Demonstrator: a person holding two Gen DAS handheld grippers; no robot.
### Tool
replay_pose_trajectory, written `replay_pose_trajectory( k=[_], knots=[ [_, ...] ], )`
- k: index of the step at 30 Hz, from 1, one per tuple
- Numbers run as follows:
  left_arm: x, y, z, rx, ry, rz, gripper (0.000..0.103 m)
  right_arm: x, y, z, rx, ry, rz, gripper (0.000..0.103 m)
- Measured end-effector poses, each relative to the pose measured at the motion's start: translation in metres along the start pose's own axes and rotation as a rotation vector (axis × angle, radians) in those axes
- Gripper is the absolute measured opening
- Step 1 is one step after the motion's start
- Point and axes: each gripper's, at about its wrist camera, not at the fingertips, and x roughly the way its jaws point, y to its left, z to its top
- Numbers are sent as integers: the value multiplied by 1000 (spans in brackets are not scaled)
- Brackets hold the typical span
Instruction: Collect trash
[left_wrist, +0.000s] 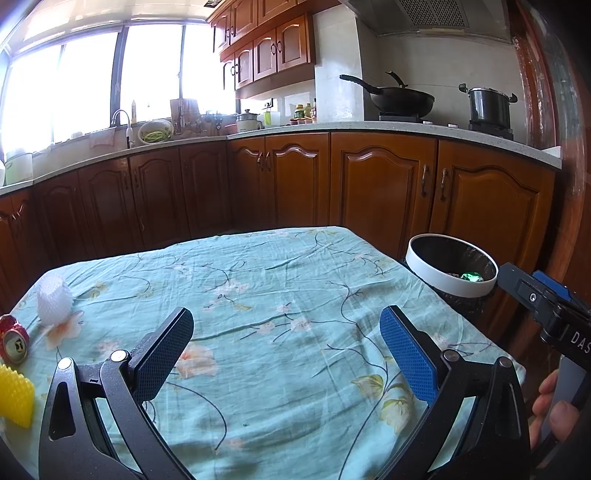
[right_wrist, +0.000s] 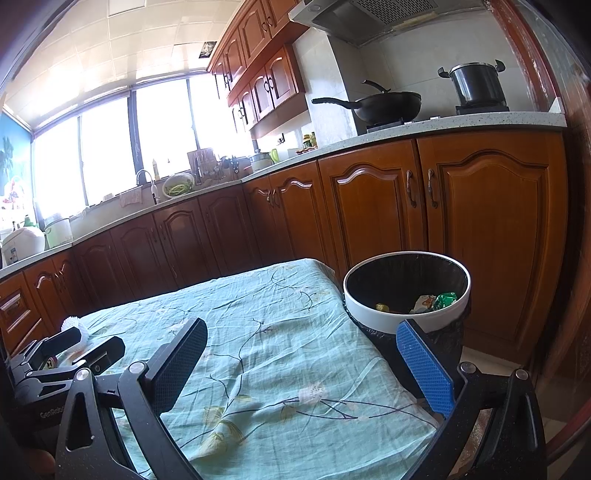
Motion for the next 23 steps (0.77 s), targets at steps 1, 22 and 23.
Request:
replay_pose_trajectory(
  k=[1, 22, 23],
  knots=[
    [0, 0, 0, 0, 0, -1, 103, 0, 0, 0, 0, 1, 0, 103],
    [5, 4, -2, -17, 23, 9, 103, 15, 4, -3, -3, 63, 4, 103],
    [6, 5, -2, -19, 28, 10, 103, 18, 3, -3, -2, 75, 7, 103]
  ],
)
